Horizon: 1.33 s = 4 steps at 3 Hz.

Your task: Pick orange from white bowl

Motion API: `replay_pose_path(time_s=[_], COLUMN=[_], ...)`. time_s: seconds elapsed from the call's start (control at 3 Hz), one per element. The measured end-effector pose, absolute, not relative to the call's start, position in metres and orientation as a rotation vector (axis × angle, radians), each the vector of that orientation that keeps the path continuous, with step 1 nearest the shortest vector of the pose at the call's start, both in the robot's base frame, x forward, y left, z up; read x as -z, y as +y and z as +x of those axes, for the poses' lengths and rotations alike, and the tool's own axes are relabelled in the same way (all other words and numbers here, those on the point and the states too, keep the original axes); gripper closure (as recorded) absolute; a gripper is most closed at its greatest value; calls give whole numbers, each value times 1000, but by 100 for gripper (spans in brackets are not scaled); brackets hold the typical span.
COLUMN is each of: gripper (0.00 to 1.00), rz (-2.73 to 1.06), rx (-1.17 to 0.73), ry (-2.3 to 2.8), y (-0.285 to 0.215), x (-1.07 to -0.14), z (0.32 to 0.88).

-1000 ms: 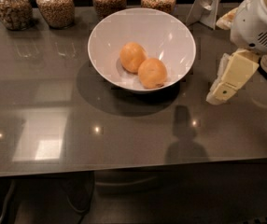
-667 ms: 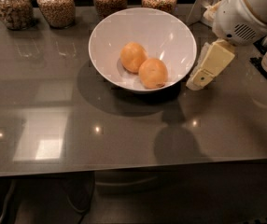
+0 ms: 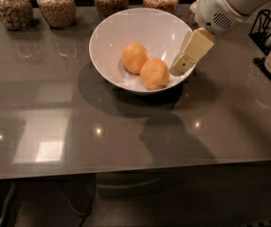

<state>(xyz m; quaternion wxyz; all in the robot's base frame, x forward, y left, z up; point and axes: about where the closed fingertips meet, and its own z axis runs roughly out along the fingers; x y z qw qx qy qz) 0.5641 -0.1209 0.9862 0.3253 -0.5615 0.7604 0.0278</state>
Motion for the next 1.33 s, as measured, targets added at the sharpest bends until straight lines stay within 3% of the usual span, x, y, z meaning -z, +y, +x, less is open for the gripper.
replay_pose_path(time_s=[1.0, 1.33], gripper=[3, 21], rz=[-1280, -1242], rx=[-20, -20], ry=[1917, 1926], y=[-90, -77], x=[-993, -988], z=[620, 639])
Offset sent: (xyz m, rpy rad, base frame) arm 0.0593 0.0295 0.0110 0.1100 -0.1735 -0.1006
